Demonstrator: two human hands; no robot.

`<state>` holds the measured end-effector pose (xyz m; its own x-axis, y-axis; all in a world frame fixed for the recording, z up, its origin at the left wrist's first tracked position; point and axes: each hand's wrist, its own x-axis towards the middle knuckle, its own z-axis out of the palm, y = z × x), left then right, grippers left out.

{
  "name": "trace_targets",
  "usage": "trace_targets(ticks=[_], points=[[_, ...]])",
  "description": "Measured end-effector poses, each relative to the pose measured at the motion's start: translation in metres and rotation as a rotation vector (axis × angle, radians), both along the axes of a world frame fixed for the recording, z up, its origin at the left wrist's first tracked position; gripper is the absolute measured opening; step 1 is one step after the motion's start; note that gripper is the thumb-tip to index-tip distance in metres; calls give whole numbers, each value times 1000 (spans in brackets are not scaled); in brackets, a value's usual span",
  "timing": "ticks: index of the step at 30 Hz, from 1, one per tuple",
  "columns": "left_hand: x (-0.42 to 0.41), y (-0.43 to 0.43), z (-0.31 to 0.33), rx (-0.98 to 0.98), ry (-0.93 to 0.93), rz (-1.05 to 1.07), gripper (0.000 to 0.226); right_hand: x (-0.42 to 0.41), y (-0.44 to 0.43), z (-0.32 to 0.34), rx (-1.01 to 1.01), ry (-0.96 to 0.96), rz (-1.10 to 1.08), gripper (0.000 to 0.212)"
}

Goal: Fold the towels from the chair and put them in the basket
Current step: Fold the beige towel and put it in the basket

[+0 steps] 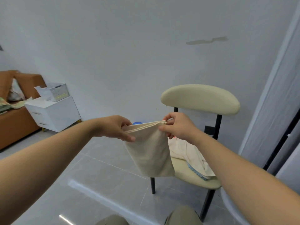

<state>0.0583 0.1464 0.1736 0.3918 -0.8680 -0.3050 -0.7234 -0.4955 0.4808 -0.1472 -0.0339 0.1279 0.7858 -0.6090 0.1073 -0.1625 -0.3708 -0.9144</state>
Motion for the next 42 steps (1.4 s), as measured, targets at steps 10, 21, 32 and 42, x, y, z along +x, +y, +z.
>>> trace_targets(ticks=[10,21,32,42], points=[[6,-2,-3,7,-266,-70,11,-2,-4,5,21,0,32,23],[-52,-51,-10,-283,-292,-135,36,15,11,2,-75,2,89,21],[-64,-68,16,-268,-428,-138,26,-5,6,-61,107,78,-17,21],[-49,-64,44,-313,-476,-146,46,-6,24,-111,171,151,-54,11]])
